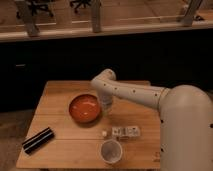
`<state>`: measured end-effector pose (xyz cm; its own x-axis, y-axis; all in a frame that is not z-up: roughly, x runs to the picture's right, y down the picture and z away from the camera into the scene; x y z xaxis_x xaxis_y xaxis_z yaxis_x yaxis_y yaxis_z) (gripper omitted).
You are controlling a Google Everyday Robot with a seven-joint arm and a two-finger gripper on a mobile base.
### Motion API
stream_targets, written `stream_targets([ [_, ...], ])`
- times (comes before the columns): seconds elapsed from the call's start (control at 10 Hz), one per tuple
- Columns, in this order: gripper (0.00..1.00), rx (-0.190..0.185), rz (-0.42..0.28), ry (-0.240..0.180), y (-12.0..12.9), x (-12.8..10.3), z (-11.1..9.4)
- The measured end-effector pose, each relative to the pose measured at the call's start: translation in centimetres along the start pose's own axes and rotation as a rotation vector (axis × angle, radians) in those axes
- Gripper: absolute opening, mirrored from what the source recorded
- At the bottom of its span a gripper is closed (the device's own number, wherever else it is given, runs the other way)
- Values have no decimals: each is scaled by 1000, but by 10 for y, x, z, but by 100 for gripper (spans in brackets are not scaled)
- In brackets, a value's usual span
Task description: Push the ceramic bowl across the table
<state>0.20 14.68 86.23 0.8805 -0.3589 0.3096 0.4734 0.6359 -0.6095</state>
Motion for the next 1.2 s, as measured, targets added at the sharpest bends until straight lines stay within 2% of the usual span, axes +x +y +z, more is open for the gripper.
stream_targets([
  [0.3, 0, 0, -26, 3, 2, -14, -1],
  [0.8, 0, 4, -18, -1, 16, -5, 0],
  [1.1, 0, 4, -47, -5, 10, -26, -1],
  [1.2, 0, 6, -47, -7, 10, -27, -1],
])
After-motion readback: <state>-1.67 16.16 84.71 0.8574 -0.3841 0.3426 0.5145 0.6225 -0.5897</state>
